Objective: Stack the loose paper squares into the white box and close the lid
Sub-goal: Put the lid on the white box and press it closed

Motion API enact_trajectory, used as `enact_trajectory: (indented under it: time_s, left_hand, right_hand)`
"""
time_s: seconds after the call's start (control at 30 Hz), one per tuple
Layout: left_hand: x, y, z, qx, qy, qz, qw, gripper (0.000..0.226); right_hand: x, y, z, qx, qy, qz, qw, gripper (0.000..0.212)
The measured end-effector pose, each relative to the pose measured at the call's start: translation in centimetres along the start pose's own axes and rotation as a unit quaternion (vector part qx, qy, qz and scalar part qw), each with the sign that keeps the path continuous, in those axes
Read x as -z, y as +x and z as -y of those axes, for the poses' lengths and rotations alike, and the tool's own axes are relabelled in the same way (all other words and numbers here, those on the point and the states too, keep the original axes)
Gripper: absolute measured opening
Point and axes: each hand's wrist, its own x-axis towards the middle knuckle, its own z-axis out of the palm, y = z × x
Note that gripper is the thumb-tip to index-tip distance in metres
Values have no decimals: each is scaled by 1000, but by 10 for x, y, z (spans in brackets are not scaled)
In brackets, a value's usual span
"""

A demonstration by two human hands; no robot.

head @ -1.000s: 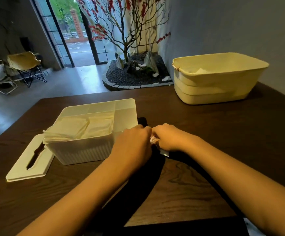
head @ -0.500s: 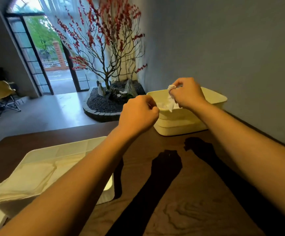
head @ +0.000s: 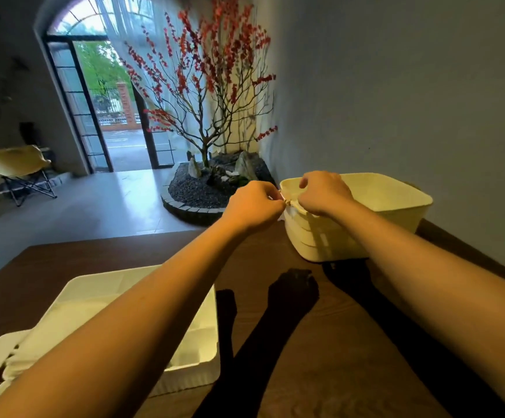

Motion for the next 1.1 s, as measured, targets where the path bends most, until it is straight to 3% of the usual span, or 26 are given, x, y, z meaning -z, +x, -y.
enact_trajectory:
  time_s: [0.07, 0.17, 0.3, 0.43, 0.53, 0.67, 0.93, 1.1]
  left_hand:
    - [23, -13, 19, 10, 1, -4, 1000, 9]
    - [63, -41, 58, 42, 10, -17, 999, 5]
    - [105, -92, 115, 93, 85, -18, 992, 19]
    - [133, -160, 158, 89, 140, 28, 986, 16]
    - [147, -201, 171, 91, 137, 95, 982, 20]
    - [152, -222, 175, 85, 115, 149, 978, 23]
    - [159, -196, 182, 131, 128, 282, 942, 36]
    - [135, -192, 187, 114, 154, 264, 945, 21]
  right_hand:
    - [-5, -16, 25, 34, 38, 3, 999, 17]
    - [-14, -48, 70, 92, 119, 90, 984, 14]
    - [-48, -102, 126, 137, 190, 152, 960, 16]
    - [-74, -163, 161, 288, 159, 123, 936, 28]
    - [-76, -181, 176, 375, 133, 192, 897, 26]
    - [-72, -180, 182, 380, 104, 274, 877, 17]
    - [-66, -167, 200, 372, -19, 375, 849, 23]
    - [-77, -172, 209, 378, -55, 374, 845, 16]
